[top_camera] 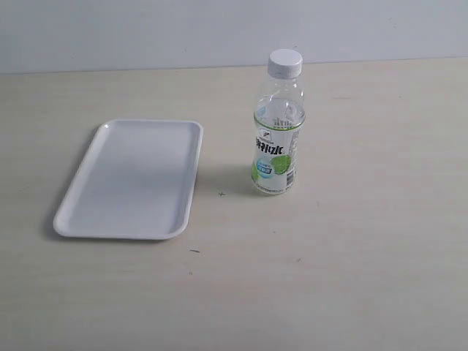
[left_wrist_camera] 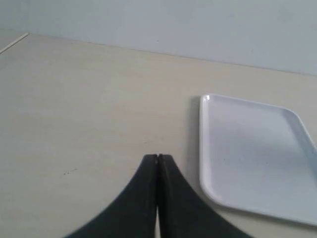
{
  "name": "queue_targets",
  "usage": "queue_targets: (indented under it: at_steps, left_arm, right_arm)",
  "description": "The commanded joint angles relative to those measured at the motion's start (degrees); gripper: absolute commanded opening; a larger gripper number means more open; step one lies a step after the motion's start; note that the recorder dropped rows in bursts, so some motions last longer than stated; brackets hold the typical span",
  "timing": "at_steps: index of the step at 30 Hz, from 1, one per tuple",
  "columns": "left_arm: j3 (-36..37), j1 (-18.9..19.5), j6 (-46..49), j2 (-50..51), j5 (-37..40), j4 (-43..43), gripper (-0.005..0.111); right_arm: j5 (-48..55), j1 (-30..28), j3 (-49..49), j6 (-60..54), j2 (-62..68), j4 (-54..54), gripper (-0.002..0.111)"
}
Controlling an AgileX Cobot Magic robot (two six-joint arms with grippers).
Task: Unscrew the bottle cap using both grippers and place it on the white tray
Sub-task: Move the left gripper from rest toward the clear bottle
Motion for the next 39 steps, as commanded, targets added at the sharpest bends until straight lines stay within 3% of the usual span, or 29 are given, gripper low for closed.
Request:
queue_targets:
  at_steps: [1,11,14,18,27,29,30,31,33,35,39]
  left_arm:
    - [0.16,0.21,-0.01,-0.38,-0.35,0.10,0.000]
    - [0.16,0.21,-0.01,-0.38,-0.35,0.10,0.000]
    - [0.16,0.21,1.56,-0.38,-3.64,3.40,0.000]
    - [0.16,0.21,-3.18,-0.38,-19.18,-2.40,0.000]
    - [0.16,0.21,-10.77,-0.38,-47.55,-2.51,0.000]
    - [0.16,0.32,-9.95,-0.34,-58.74,-4.59,0.000]
    - [-2.66,0.32,-9.48,2.38,-64.79,-4.85,0.000]
    - [-5.27,0.32,-9.48,4.48,-65.26,-4.49,0.000]
    - [-14.45,0.32,-9.73,13.83,-62.70,-1.09,0.000]
    - [-22.56,0.32,-16.22,27.27,-60.35,11.81,0.000]
    - [-28.69,0.32,-33.67,52.83,-64.68,39.38,0.000]
  right_arm:
    - [0.00,-0.31,0.24,0.00,-0.36,-0.51,0.000]
    - [0.00,-0.31,0.24,0.00,-0.36,-0.51,0.000]
    - [0.00,-0.31,0.24,0.00,-0.36,-0.51,0.000]
    - [0.00,-0.31,0.24,0.00,-0.36,-0.51,0.000]
    - [-0.12,-0.31,0.24,0.00,-0.36,-0.51,0.000]
    - [-0.12,-0.31,0.24,0.00,-0.36,-0.51,0.000]
    - [-0.12,-0.31,0.24,0.00,-0.36,-0.51,0.000]
    - [-0.12,-0.31,0.24,0.00,-0.36,-0.51,0.000]
    - [-0.12,-0.31,0.24,0.00,-0.36,-0.51,0.000]
    - [-0.12,-0.31,0.24,0.00,-0.36,-0.51,0.000]
    - [-0.12,-0.31,0.24,0.00,-0.36,-0.51,0.000]
